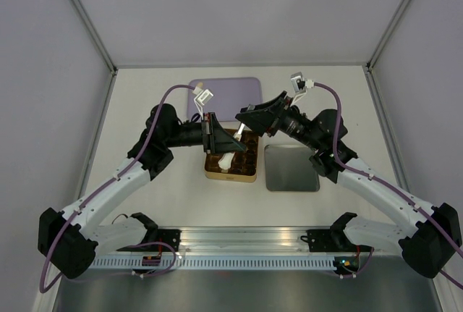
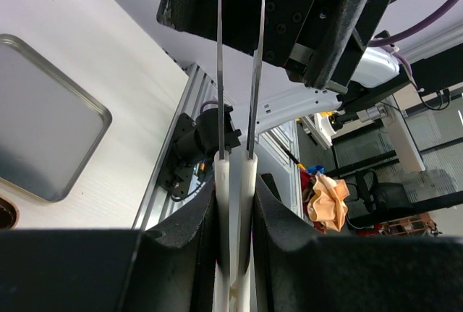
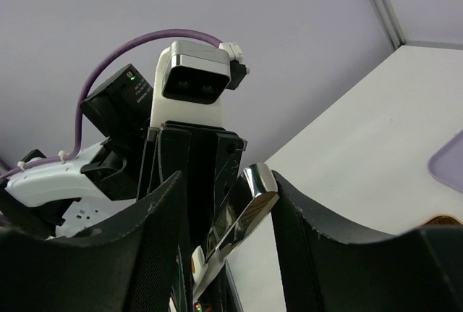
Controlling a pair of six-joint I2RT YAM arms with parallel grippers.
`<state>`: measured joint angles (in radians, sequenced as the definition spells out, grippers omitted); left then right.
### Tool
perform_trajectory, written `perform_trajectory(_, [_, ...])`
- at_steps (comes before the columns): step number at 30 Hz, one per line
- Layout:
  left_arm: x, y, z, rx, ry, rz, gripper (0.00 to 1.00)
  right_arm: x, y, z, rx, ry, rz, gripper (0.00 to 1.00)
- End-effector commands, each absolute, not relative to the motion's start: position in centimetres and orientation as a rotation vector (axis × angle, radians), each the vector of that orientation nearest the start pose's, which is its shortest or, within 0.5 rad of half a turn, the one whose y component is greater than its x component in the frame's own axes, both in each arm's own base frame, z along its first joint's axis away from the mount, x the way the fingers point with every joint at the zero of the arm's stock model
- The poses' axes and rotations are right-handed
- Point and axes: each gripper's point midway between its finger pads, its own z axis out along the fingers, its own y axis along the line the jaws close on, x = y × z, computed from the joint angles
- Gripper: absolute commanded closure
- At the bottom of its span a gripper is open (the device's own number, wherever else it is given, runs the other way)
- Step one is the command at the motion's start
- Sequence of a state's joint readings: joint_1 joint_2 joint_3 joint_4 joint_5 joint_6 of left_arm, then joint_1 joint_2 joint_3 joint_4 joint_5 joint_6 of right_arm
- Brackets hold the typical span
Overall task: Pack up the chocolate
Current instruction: Pick up the clamp from the plate.
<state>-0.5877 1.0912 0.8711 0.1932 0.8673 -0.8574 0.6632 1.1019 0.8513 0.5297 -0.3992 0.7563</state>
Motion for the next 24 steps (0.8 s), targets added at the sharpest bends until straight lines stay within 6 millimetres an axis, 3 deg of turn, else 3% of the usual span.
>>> perform_trajectory(1, [17.1,-29.8,34.0,0.499,1.809,-1.785,0.76,21.9,30.7,39.9,-0.383,1.345,1.518,0.45])
perform_trajectory(8, [17.1,-29.7,34.6,0.501,1.790,-1.785,0.76,21.6,30.7,39.6,-0.395,1.355,1.525,0.50])
perform_trajectory(16, [16.9,-29.8,34.5,0.527,1.792,-1.800,0.75,21.7,30.8,40.4,-0.401,1.301,1.527,0.54])
perform_trajectory(24, [17.0,-29.8,34.7,0.520,1.784,-1.797,0.75,21.3,31.4,41.6,-0.400,1.228,1.635,0.58])
